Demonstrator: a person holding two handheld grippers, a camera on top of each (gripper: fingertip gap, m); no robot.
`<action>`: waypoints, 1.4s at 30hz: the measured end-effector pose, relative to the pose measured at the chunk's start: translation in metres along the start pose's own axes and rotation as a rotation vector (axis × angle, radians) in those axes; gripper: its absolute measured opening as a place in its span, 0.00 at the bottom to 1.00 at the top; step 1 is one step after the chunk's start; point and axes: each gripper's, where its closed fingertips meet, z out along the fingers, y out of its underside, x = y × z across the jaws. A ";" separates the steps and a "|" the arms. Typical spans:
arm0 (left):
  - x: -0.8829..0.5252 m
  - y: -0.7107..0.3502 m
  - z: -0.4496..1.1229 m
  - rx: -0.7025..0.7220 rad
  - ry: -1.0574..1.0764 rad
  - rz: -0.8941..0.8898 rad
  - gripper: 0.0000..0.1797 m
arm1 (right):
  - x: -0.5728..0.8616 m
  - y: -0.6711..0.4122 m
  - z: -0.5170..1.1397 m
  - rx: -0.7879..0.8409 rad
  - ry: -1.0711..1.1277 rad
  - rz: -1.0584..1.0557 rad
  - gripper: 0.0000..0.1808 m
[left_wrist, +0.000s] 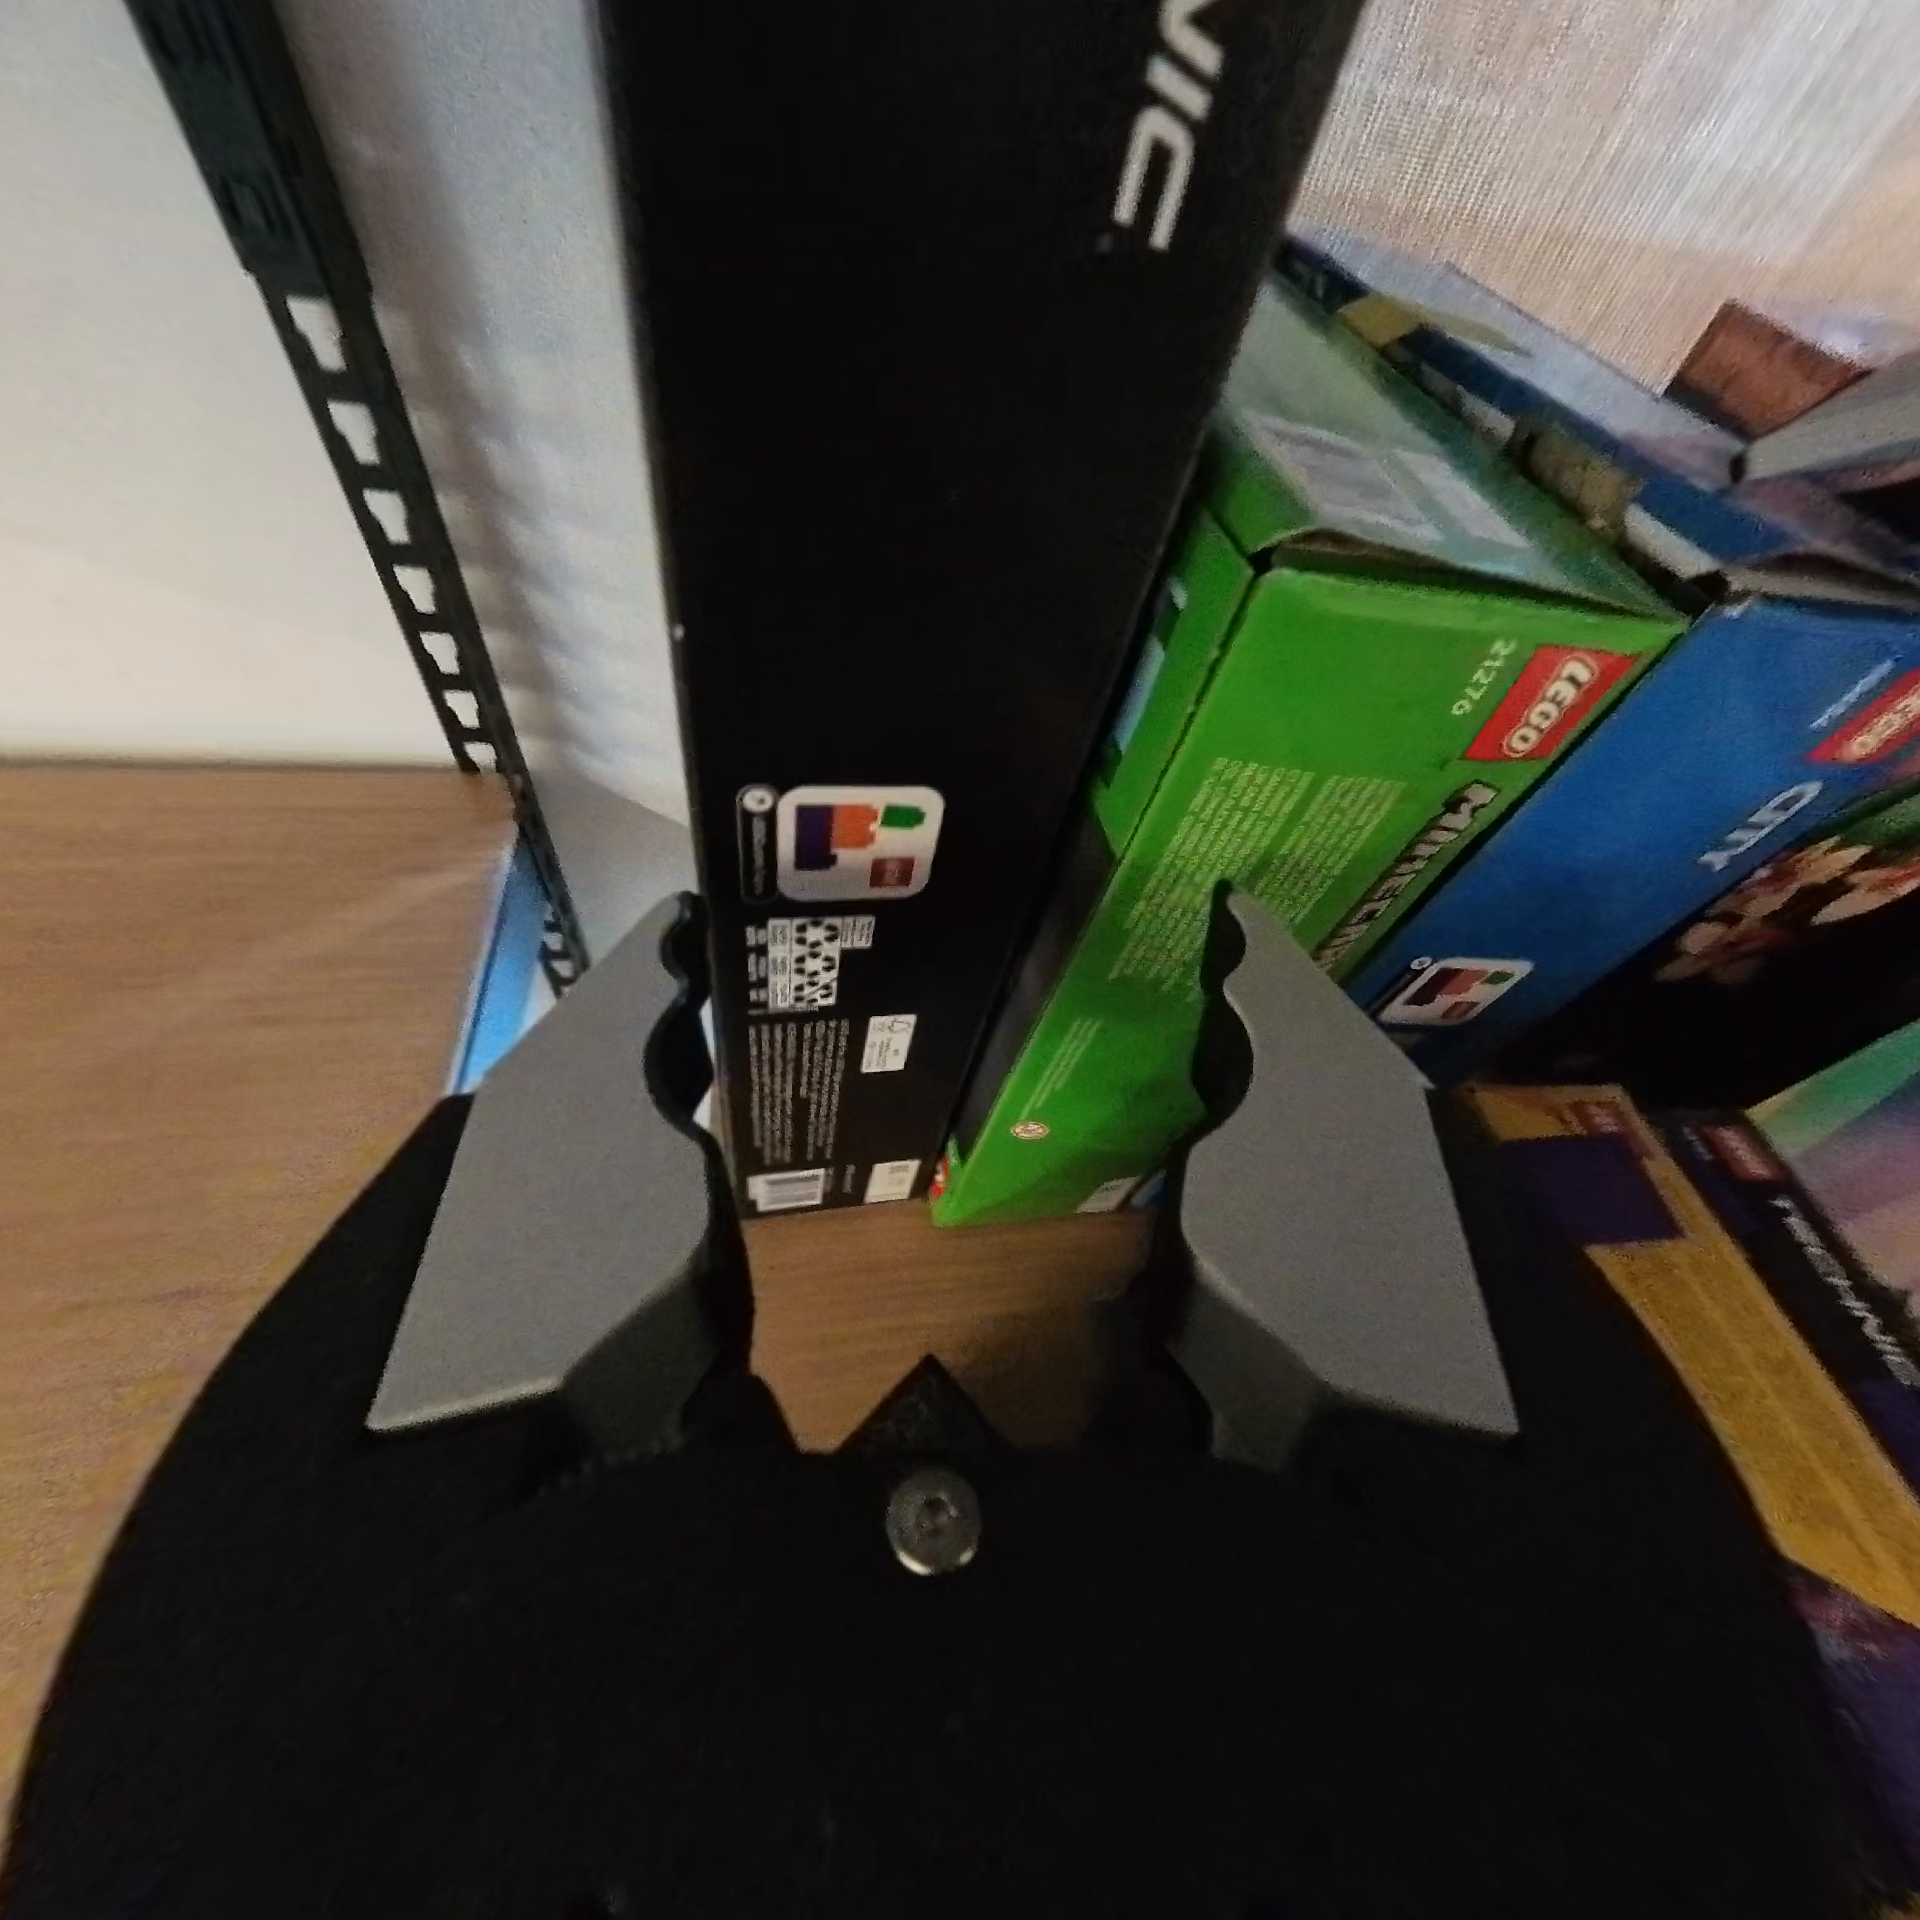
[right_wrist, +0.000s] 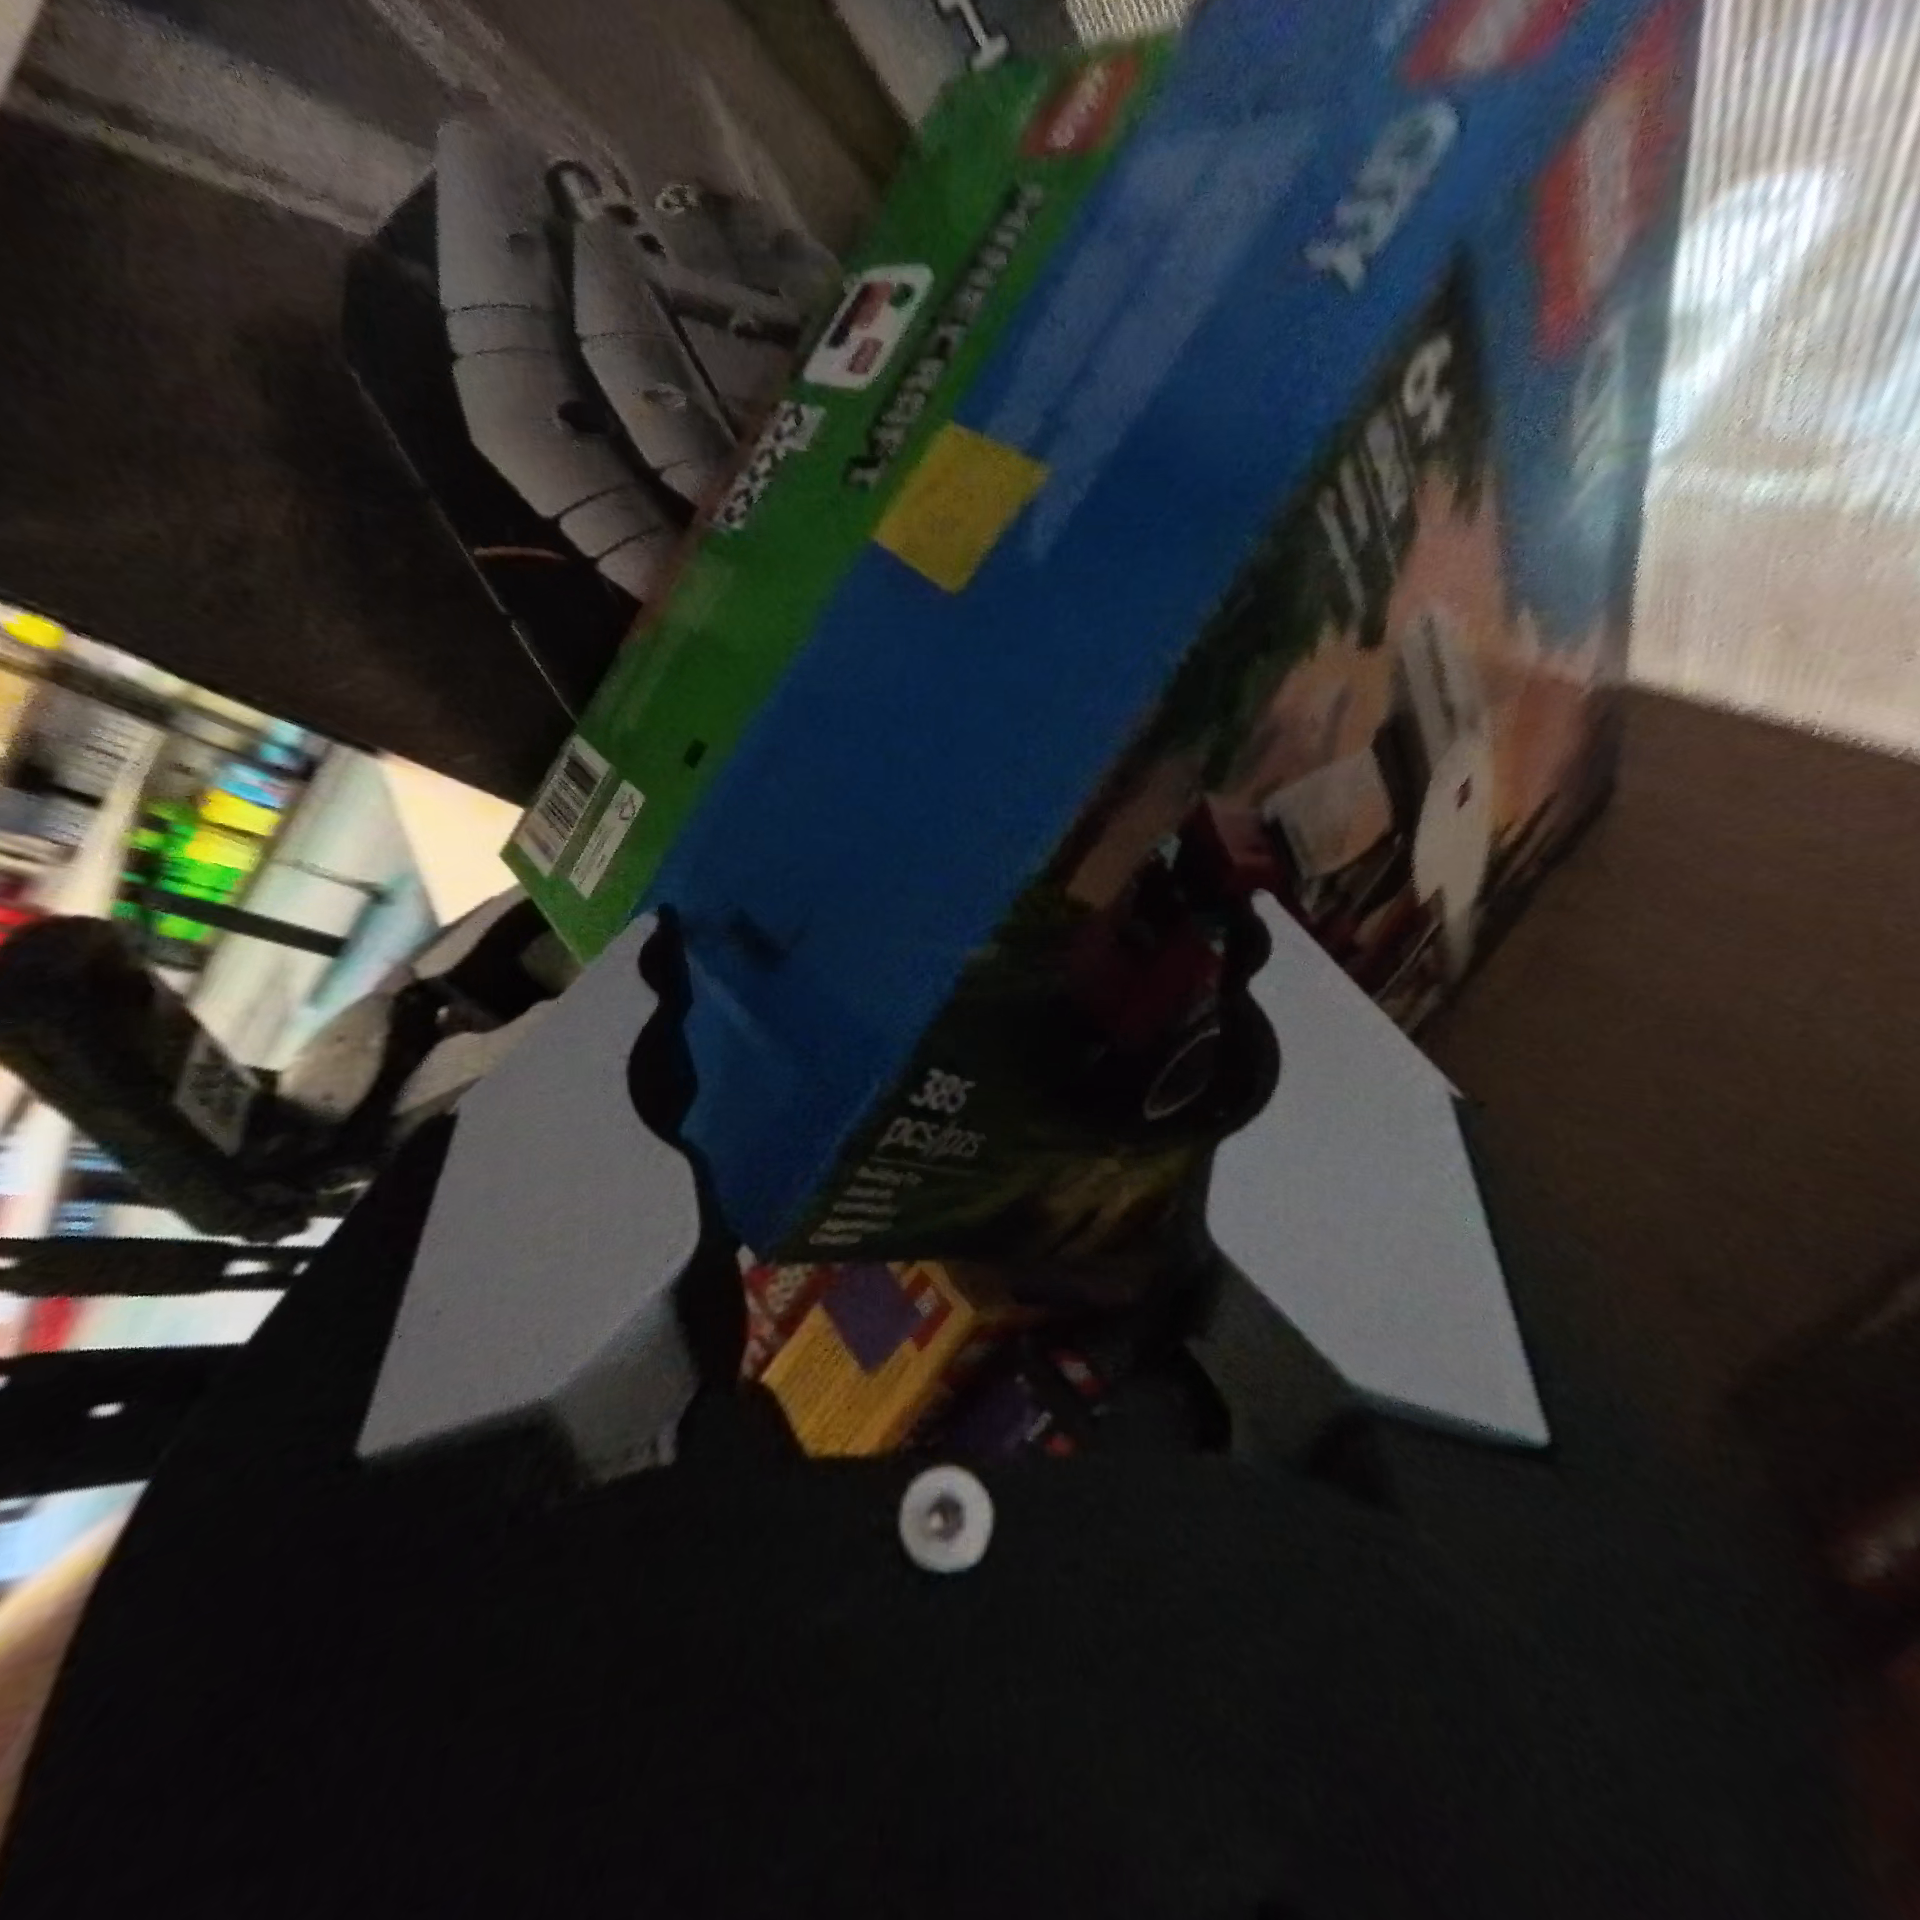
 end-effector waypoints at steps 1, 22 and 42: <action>-0.001 0.000 -0.002 0.009 0.008 -0.036 0.52 | -0.003 -0.003 -0.001 0.004 0.021 -0.038 0.58; 0.090 0.011 -0.099 0.008 0.265 -0.178 0.40 | -0.012 0.026 -0.025 -0.001 0.254 -0.408 0.55; 0.201 0.163 -0.280 -0.190 0.417 -0.219 0.37 | 0.124 -0.024 -0.111 -0.254 0.802 -0.072 0.47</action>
